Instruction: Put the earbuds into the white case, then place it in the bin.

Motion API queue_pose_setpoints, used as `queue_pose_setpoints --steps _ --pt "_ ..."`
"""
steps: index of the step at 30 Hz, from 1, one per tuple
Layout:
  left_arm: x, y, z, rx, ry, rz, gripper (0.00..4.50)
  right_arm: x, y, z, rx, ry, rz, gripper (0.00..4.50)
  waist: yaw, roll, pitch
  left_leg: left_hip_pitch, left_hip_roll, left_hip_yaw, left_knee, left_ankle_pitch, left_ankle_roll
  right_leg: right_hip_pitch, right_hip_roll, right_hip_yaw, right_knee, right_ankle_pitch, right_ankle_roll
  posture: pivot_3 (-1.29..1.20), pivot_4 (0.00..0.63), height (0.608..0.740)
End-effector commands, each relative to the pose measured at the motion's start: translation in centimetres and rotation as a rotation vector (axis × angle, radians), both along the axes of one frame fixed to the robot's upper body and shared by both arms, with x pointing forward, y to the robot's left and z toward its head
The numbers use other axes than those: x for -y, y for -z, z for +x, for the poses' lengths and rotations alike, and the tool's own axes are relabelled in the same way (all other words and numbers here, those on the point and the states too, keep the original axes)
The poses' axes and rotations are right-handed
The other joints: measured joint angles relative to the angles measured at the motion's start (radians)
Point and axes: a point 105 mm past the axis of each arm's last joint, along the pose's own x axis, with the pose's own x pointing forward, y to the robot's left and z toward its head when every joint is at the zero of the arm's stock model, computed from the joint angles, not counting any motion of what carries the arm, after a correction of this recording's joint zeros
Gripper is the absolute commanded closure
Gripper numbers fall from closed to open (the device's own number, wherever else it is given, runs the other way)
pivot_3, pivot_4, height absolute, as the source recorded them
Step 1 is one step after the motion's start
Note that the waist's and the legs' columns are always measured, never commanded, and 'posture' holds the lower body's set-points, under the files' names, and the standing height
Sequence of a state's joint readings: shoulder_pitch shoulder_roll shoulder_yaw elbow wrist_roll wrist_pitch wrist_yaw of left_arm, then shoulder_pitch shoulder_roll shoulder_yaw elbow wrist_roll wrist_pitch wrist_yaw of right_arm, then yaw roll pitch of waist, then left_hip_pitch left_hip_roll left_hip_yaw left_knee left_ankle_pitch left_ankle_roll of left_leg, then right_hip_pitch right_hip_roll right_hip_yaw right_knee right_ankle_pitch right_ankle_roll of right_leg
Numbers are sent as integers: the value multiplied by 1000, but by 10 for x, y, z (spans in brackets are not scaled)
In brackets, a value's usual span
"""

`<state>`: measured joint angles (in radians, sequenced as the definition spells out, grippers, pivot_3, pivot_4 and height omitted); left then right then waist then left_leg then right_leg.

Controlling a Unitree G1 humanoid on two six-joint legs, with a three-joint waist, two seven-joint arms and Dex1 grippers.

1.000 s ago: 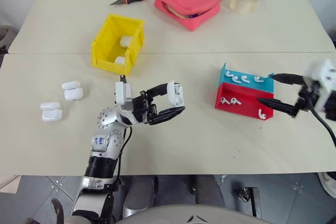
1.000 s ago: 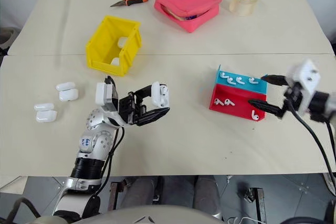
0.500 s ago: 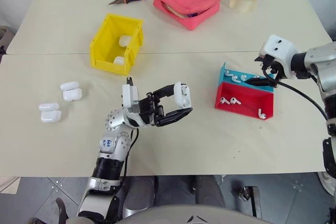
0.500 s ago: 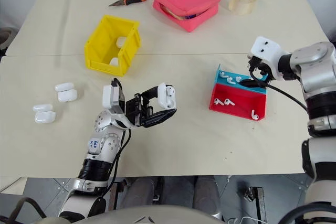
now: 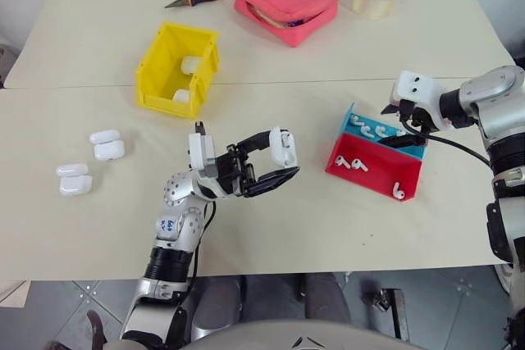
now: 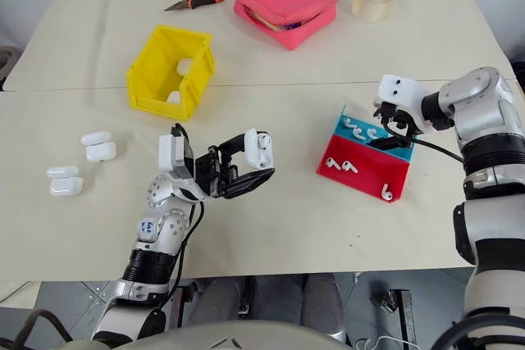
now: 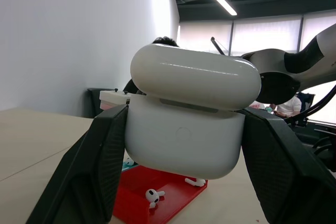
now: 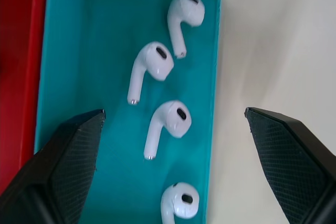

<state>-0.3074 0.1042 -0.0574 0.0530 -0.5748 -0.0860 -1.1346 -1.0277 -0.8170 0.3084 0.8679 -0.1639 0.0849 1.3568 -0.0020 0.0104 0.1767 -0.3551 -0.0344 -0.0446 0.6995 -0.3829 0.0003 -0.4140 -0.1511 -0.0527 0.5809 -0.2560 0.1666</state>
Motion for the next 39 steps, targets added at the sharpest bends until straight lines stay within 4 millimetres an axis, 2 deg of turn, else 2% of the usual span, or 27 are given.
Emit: queue_pose_setpoints --steps 1,2,5,10,24,27,30,39 --pt "-2 -3 -2 26 -11 -3 1599 4 -5 2 0 38 -20 25 0 0 0 0 0 0 0 0 0 0 0 0 0 0 0 0 150 740" --pt "-2 -3 -2 26 -10 -2 1599 6 -4 2 -7 60 -23 25 0 0 0 0 0 0 0 0 0 0 0 0 0 0 0 0 150 740" --pt "-1 -3 -2 29 -4 -2 1599 10 2 2 -24 103 -24 635 1 0 0 0 0 0 0 0 0 0 0 0 0 0 0 0 150 740" --pt "-1 -4 -2 31 4 -1 1599 3 5 1 -46 96 16 2211 -1 0 0 0 0 0 1 0 0 0 0 0 1 0 0 0 150 740" --pt "-1 -5 -3 32 7 1 1599 -2 14 1 -67 77 6 2211 -2 0 0 1 0 0 1 0 -1 1 0 0 1 0 0 0 150 740" --pt "-1 -5 -3 31 6 2 1599 -4 16 1 -64 74 17 2822 -2 0 0 1 0 0 1 0 -1 1 0 0 1 0 0 0 150 740" --pt "-1 -5 -3 32 6 3 1599 -3 17 2 -59 79 17 3757 -2 0 0 2 0 0 1 0 -1 1 0 0 2 0 0 0 150 740" --pt "1 -7 -2 34 15 5 1599 -2 16 -1 -54 79 26 3757 -2 0 0 2 0 0 1 0 -1 1 0 1 2 0 0 0 150 740"
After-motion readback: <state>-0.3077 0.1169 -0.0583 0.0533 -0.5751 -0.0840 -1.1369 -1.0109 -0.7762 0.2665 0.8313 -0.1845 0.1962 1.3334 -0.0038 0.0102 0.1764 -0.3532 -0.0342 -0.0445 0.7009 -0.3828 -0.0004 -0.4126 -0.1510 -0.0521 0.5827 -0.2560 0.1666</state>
